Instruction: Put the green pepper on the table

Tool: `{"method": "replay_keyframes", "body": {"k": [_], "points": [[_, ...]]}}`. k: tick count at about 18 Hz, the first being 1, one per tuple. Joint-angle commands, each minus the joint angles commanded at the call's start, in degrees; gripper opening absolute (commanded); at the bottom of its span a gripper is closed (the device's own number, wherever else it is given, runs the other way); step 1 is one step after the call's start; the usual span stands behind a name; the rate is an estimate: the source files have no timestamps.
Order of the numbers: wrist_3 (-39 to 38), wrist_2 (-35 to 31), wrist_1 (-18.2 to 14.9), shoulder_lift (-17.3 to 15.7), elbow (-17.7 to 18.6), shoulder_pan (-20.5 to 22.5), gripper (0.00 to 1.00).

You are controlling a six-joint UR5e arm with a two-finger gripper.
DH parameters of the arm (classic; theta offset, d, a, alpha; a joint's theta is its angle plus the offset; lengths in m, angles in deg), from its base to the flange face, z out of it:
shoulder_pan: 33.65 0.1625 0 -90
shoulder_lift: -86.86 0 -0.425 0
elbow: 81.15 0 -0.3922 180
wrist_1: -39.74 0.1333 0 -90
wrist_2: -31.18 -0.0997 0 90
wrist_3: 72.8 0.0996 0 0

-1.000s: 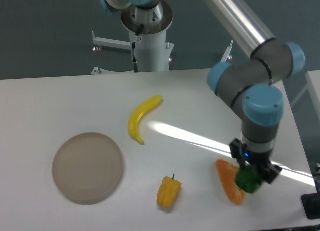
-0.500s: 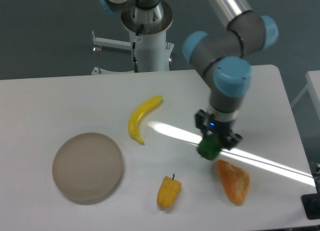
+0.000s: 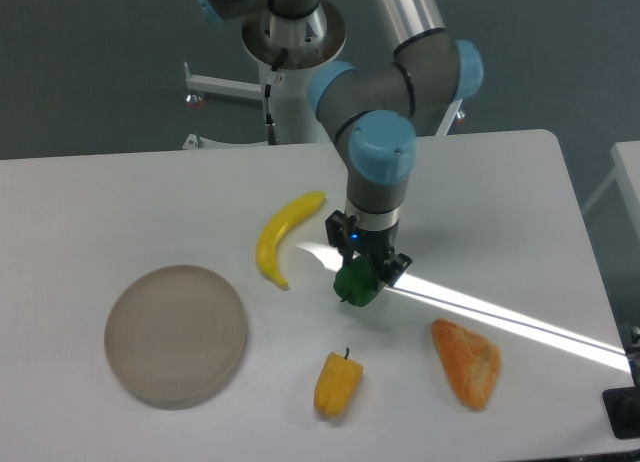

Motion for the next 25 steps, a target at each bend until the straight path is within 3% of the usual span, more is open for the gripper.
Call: {"method": "replay_keyframes", "body": {"k": [3,12,13,17,20,25], "points": [[1.9,0.9,2.7,0.8,1.2,-0.1,0.22],[1.7,1.4,2.7,1.8,0.4,0.1,0.24],[1.5,1.4,2.7,1.8,0.3,0.1,0.3],[1.3,1.4,2.6,1.7,-0.1,0.3,1.0],[1.1,1.2,2.4,1.3,-1.0,0.4,1.0],[2.4,-2.2,-0.4,1.5,-6.4,1.3,1.0]]}}
